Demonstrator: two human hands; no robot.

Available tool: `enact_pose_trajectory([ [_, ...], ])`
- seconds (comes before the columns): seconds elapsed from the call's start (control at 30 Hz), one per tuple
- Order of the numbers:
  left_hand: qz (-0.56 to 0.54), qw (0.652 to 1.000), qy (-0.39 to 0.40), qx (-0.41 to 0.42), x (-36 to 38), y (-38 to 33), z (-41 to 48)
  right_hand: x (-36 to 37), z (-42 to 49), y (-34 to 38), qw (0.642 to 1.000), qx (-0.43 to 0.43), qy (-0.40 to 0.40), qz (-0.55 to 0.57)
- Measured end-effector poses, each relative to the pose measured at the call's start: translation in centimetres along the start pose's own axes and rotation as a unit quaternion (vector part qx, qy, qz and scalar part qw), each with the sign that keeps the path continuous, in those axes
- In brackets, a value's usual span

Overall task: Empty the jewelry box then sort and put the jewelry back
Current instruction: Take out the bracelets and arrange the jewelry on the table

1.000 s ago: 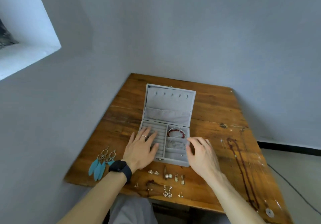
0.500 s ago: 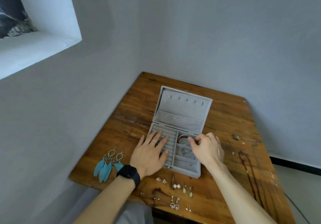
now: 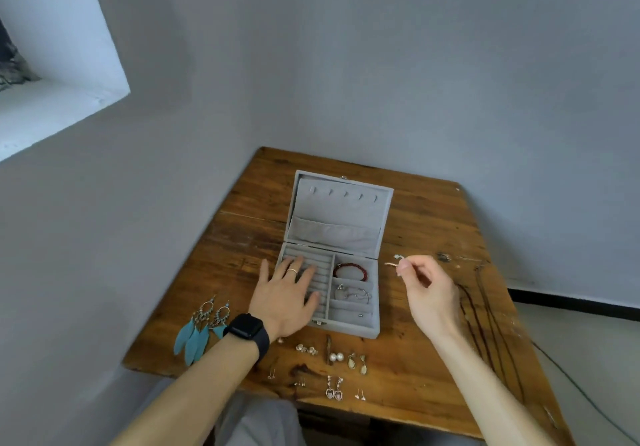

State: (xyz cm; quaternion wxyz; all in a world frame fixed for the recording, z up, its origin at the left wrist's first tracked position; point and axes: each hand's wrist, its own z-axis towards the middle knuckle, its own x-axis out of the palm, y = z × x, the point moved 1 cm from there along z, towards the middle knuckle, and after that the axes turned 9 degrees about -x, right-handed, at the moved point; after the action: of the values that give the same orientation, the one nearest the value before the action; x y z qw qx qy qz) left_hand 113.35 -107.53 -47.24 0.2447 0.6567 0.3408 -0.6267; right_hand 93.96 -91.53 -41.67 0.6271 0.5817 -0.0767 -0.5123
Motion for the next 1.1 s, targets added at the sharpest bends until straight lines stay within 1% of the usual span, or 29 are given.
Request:
enact_pose_trajectory([
  [0.07,0.031,0.999,-0.025,-0.001,-1.0,-0.9,0.7,-1.4,-1.4,-0.5,1.0,0.001,-0.009,0.016],
  [0.17,0.033,0.994,-0.103,0.024,-2.1,-3.1,2.0,-3.1,-3.7,-1.2,0.999,0.013,-0.021,0.035],
  [0.2,0.035,0.993,-0.11,0.037,-2.4,-3.9,2.4,-3.6,-4.6,-1.5,0.998,0.019,-0.025,0.045],
  [0.27,0.056,0.992,-0.095,0.059,-3.0,-5.3,3.4,-4.5,-6.4,-1.9,0.997,0.036,-0.031,0.062],
  [0.37,0.087,0.993,-0.058,0.058,-3.9,-6.9,4.9,-5.6,-8.7,-2.6,0.995,0.063,-0.034,0.072],
  [0.47,0.154,0.985,-0.03,0.071,-4.0,-7.9,6.2,-6.8,-10.2,-3.1,0.993,0.078,-0.039,0.083],
  [0.57,0.206,0.976,-0.01,0.067,-4.5,-8.7,6.9,-7.7,-11.2,-3.5,0.991,0.089,-0.048,0.085],
  [0.73,0.35,0.93,-0.012,0.114,-5.5,-11.2,6.7,-8.6,-12.6,-3.7,0.988,0.1,-0.076,0.093],
  [0.83,0.398,0.907,-0.004,0.136,-5.2,-12.2,6.4,-9.0,-13.3,-4.0,0.985,0.116,-0.087,0.093],
  [0.9,0.397,0.906,-0.005,0.145,-5.1,-12.4,6.2,-9.1,-13.7,-4.2,0.985,0.12,-0.086,0.092],
  [0.97,0.379,0.913,-0.01,0.15,-5.2,-12.1,6.2,-9.3,-13.9,-4.3,0.986,0.119,-0.08,0.085],
  [1.03,0.349,0.925,-0.014,0.15,-5.3,-11.3,6.1,-9.6,-13.9,-4.2,0.987,0.115,-0.077,0.077],
  [1.1,0.292,0.946,-0.026,0.136,-5.0,-10.2,5.9,-10.0,-13.8,-3.9,0.989,0.112,-0.072,0.071],
])
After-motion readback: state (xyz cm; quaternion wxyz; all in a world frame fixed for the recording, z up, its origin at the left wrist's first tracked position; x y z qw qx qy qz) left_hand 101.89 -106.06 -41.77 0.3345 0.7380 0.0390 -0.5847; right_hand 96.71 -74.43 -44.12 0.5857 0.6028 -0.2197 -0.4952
